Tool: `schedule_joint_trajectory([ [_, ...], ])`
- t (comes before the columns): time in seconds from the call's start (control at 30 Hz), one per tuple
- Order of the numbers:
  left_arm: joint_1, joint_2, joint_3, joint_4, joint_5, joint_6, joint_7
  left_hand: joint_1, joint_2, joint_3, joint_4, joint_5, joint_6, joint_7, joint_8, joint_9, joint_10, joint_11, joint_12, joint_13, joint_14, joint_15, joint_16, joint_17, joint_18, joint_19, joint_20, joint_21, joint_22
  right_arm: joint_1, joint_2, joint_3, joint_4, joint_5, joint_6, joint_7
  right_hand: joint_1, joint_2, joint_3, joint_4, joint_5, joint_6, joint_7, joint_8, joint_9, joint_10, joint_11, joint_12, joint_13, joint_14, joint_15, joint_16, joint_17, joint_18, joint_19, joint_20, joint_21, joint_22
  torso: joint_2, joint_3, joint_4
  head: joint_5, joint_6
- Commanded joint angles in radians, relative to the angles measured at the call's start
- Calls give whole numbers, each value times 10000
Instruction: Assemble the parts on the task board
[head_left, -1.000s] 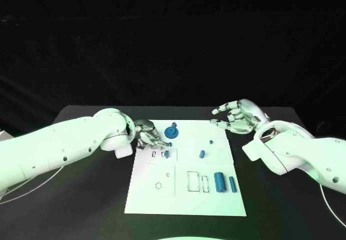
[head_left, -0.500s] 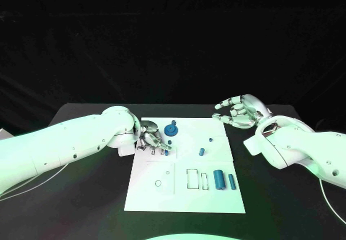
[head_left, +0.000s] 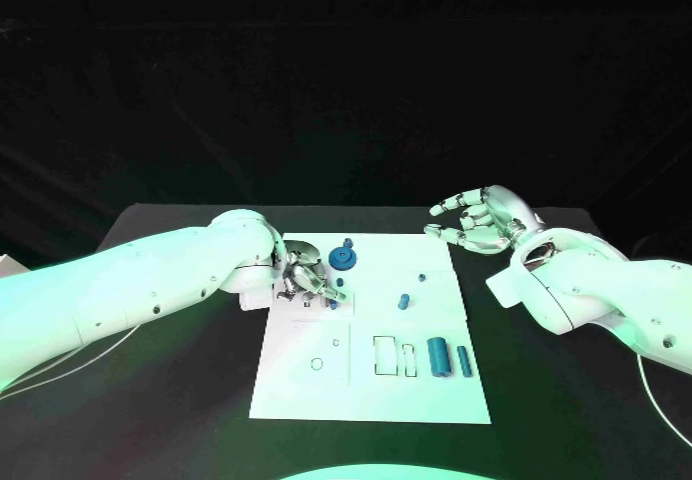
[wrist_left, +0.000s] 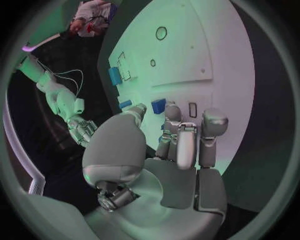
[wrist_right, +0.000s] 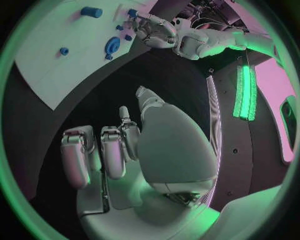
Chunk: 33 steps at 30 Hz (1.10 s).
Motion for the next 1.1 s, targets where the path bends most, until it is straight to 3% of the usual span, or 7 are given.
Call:
schedule_joint_trajectory([
  [0.03, 30, 78, 3, -38, -34, 243, -34, 59, 88, -35, -21, -24, -1, -84, 55, 30, -68, -24, -59, -27, 272, -46, -29, 447, -3, -23, -7, -2, 13, 3, 22, 4, -7, -28, 65, -15, -113, 24, -38, 1, 36, 71, -14, 59, -16, 4, -5, 5, 1115, 1011, 48, -18, 2491, -68, 1047, 45, 44, 2635, 7, 5, -11, -5, -7],
  [0.47, 30, 207, -17, -209, 0, 135, -29, 434, 456, 152, -29, 70, -76, -103, 147, 215, -247, -45, -303, -398, 271, -67, -26, 460, -4, -28, -28, 0, 14, 6, -13, 1, -22, -77, 135, -92, -115, 33, -35, -6, 57, 80, -17, 69, -17, 20, -8, 25, 1131, 1007, 47, -24, 2474, -68, 1047, 44, 44, 2635, 13, 19, -21, -44, -27],
  [0.6, 30, 209, -19, -201, 35, 176, -24, 898, 655, 452, -60, 114, -95, -156, 253, 359, -237, -93, -327, -451, 275, -106, -23, 474, -4, -21, -56, 7, 28, 6, -19, 0, -27, -90, 159, -108, -103, 48, -22, -14, 73, 96, -22, 79, -14, 31, -12, 37, 1140, 1007, 46, -24, 2474, -68, 1047, 44, 44, 2635, 8, 18, -1, -63, -43],
  [0.97, 31, 257, -23, -213, 79, 456, 21, 1920, 451, 1213, -199, 68, -164, -234, 399, 599, -225, -169, -405, -573, 278, -171, -27, 491, -11, -20, -113, 13, 51, 6, 19, -5, -59, -108, 232, -136, -69, 66, 4, -31, 119, 117, -27, 94, -13, 30, -18, 35, 1137, 1005, 41, -27, 2465, -68, 1047, 41, 44, 2635, -12, 20, -4, -37, -68],
  [1.1, 29, 250, -24, -197, 93, 344, -9, 2451, 432, 1890, -404, 82, -207, -251, 376, 656, -237, -191, -536, -713, 288, -205, -23, 513, -8, -20, -145, 13, 56, 5, 27, -8, -63, -108, 243, -138, -52, 75, 19, -37, 154, 125, -30, 100, -13, 36, -21, 41, 1141, 1002, 38, -30, 2456, -68, 1047, 39, 44, 2635, -13, 19, 0, -49, -50],
])
